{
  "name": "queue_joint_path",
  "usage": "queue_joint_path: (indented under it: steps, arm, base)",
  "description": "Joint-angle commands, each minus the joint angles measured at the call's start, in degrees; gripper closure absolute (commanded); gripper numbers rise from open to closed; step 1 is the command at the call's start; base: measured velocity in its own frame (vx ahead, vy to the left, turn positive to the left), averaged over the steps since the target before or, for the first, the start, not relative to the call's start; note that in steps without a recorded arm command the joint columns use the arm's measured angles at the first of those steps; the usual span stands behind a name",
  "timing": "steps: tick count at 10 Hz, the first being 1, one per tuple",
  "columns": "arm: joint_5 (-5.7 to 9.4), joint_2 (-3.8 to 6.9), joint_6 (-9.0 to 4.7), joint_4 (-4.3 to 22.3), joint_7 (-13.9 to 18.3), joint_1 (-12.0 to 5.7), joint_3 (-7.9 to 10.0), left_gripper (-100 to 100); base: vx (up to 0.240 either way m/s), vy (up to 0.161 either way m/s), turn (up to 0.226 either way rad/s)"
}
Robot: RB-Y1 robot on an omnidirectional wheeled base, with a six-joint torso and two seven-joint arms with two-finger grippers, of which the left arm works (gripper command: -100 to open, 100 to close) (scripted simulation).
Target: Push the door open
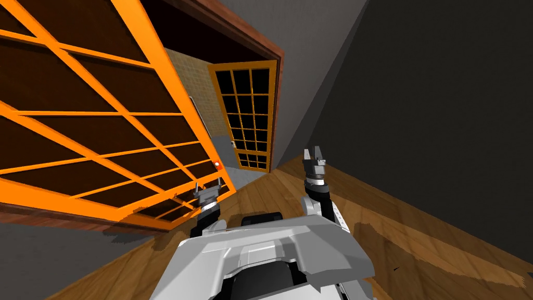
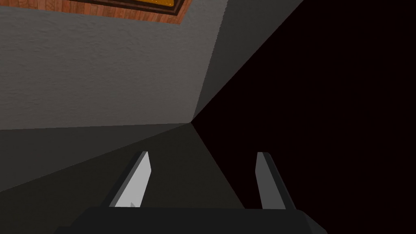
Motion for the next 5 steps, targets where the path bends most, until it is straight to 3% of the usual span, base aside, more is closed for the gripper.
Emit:
queue_joint_path:
  steps: [1, 5]
  arm:
    - [2.03, 0.36, -1.62, 2.3, 2.0, -0.18, -0.26, -100]
    - [6.72, 0.58, -4.60, 7.1, 5.6, -0.51, -1.14, -100]
  base:
    - [0.080, 0.069, -0.166]
    - [0.062, 0.073, -0.161]
